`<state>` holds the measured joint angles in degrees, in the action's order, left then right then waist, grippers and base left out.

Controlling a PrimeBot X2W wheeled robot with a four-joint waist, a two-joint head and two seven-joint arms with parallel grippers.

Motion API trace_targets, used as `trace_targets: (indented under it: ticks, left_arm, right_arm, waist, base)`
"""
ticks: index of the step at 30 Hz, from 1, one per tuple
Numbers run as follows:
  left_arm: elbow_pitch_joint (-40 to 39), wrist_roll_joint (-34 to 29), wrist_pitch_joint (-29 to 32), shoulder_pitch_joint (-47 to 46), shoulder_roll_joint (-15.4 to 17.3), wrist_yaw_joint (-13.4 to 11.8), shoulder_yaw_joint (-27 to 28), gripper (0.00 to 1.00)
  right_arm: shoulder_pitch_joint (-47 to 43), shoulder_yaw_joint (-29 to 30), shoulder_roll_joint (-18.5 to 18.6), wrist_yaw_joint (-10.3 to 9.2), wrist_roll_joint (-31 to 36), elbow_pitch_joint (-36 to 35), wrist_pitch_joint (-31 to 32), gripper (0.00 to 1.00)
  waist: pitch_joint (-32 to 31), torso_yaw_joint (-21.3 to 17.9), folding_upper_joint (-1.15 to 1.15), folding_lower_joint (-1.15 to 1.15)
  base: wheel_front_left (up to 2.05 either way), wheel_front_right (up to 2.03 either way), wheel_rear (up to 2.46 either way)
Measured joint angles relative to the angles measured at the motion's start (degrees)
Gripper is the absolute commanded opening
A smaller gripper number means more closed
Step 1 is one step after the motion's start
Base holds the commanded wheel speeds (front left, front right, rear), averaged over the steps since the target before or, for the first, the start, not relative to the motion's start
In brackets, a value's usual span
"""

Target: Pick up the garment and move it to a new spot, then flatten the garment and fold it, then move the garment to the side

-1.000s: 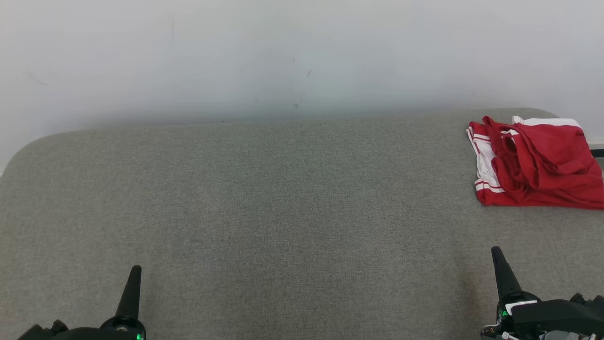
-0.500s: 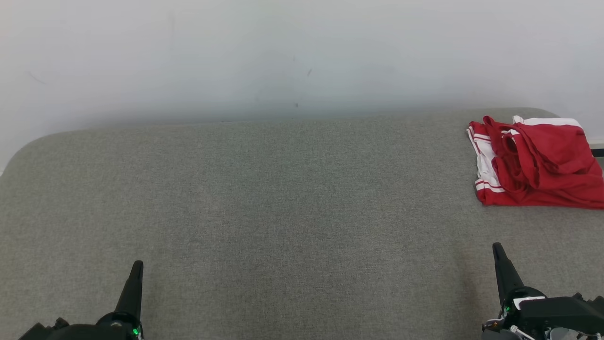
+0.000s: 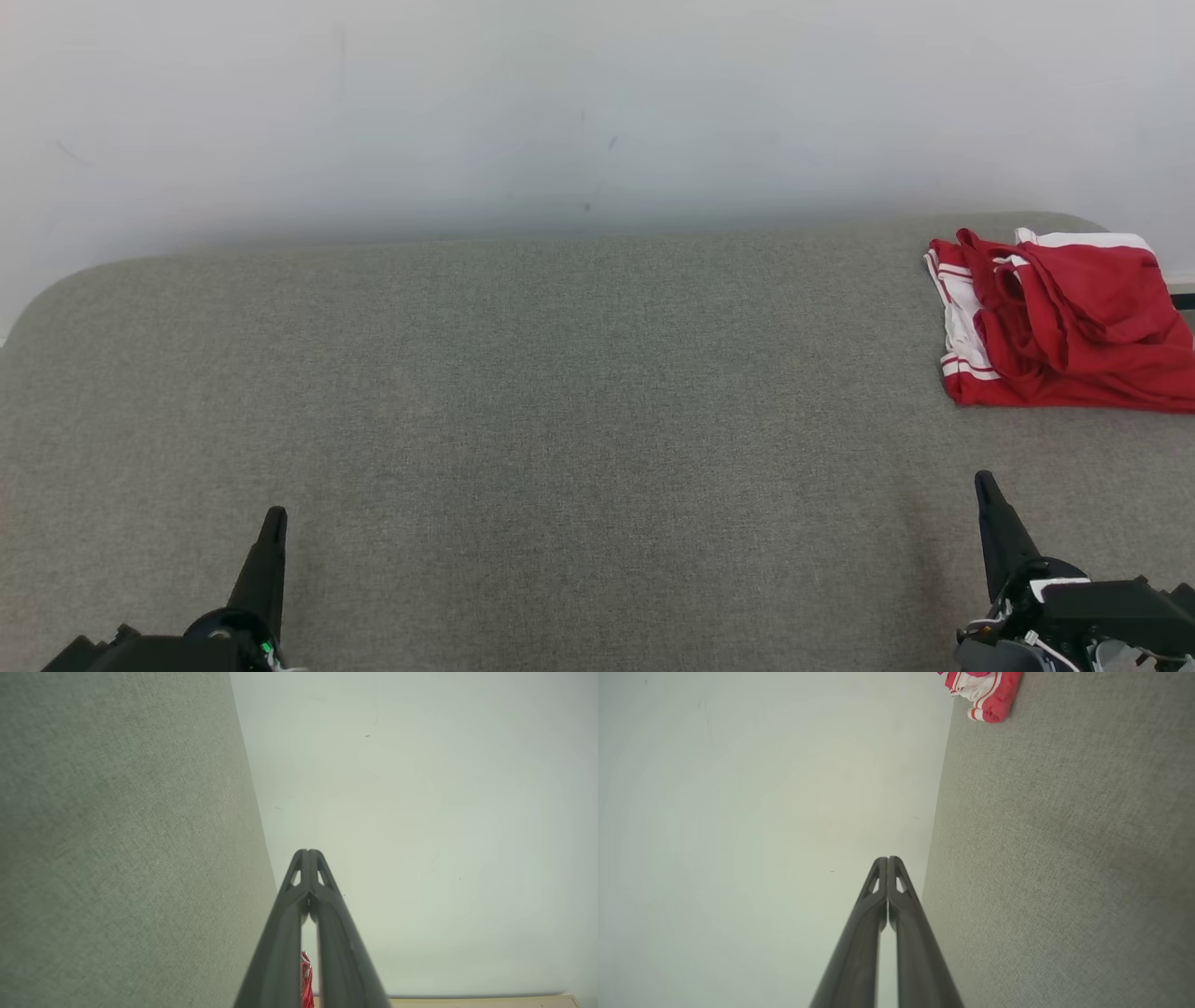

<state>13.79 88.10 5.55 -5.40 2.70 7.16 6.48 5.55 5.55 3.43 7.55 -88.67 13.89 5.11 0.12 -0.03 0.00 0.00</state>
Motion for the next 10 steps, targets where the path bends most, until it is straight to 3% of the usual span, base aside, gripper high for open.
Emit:
trace_targets:
  ticks: [10]
  left_arm:
    - [0.2, 3.9, 1.0, -0.5, 0.0, 0.2, 0.0, 0.00]
  right_arm:
    - [0.4, 0.5, -0.2, 0.00, -3.8, 0.1, 1.0, 0.00]
  waist:
    - [0.1, 0.0, 0.00, 0.00]
  base:
    - [0.00, 0.00, 0.00]
